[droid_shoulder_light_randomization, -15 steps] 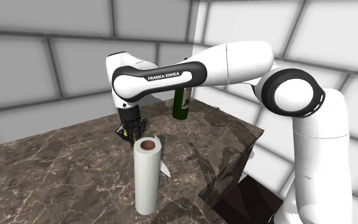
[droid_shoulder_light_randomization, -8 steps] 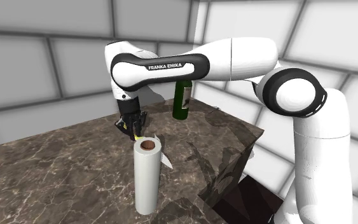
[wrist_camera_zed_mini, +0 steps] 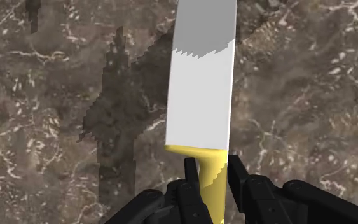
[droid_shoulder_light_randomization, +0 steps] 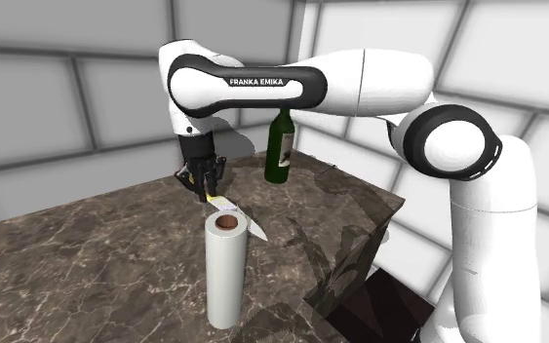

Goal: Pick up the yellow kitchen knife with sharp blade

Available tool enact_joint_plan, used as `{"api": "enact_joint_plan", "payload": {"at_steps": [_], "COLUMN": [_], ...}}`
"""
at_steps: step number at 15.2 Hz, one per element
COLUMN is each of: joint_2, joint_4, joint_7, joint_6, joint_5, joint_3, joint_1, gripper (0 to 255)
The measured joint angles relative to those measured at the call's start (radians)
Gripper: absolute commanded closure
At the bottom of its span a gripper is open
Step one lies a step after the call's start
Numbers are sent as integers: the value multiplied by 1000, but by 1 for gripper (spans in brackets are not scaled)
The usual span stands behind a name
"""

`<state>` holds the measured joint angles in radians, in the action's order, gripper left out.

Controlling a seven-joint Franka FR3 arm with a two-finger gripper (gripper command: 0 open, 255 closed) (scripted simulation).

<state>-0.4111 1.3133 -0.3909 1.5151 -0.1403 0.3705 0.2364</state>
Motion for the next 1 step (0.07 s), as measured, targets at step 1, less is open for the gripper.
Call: {"api": "enact_joint_plan", "payload": {"at_steps": [1], "joint_2": [0], "joint_4": [-10], "joint_7": [0], "joint_6": [-9], "joint_5": [0], "joint_3": [0], "joint_1": [1], "gripper": [255]}}
